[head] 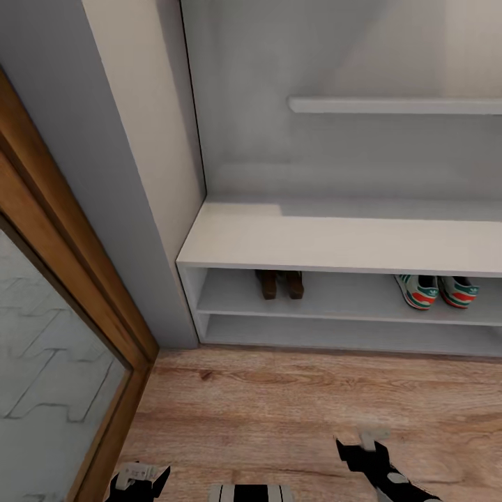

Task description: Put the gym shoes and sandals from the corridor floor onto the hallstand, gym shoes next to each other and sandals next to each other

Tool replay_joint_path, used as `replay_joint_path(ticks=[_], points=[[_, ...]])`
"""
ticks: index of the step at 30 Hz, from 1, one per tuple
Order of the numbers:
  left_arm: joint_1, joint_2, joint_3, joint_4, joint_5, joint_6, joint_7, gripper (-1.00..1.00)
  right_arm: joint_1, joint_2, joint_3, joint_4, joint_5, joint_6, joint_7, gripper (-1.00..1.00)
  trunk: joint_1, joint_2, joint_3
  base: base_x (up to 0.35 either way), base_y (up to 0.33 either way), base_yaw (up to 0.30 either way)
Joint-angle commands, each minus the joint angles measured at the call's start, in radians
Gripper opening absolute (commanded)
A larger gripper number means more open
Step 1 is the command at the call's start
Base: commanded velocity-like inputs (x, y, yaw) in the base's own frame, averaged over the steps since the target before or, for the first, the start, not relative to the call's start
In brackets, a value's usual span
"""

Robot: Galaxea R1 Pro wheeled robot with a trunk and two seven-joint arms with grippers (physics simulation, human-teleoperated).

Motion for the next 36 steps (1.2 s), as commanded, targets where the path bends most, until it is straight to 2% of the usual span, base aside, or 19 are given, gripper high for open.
replay_joint_path(ticks=[1,8,36], points=[[-0.001,-0.001,0.008,0.000,-0.010,-0.005,-0.005,1.00,0.015,-0.008,-0.009,0.001,0.009,-0.027,0.014,1.00,0.000,0.000,-0.001,0.000,0.000,0.000],[-0.001,-0.001,0.010,-0.001,-0.002,-0.006,-0.005,1.00,0.059,-0.022,-0.009,0.000,0.008,-0.079,0.030,1.00,0.000,0.000,-0.001,0.000,0.000,0.000],[0.000,-0.001,0.009,0.003,0.001,-0.007,-0.005,1.00,0.062,-0.017,-0.009,0.001,0.010,-0.081,0.022,1.00,0.000,0.000,-0.001,0.000,0.000,0.000]])
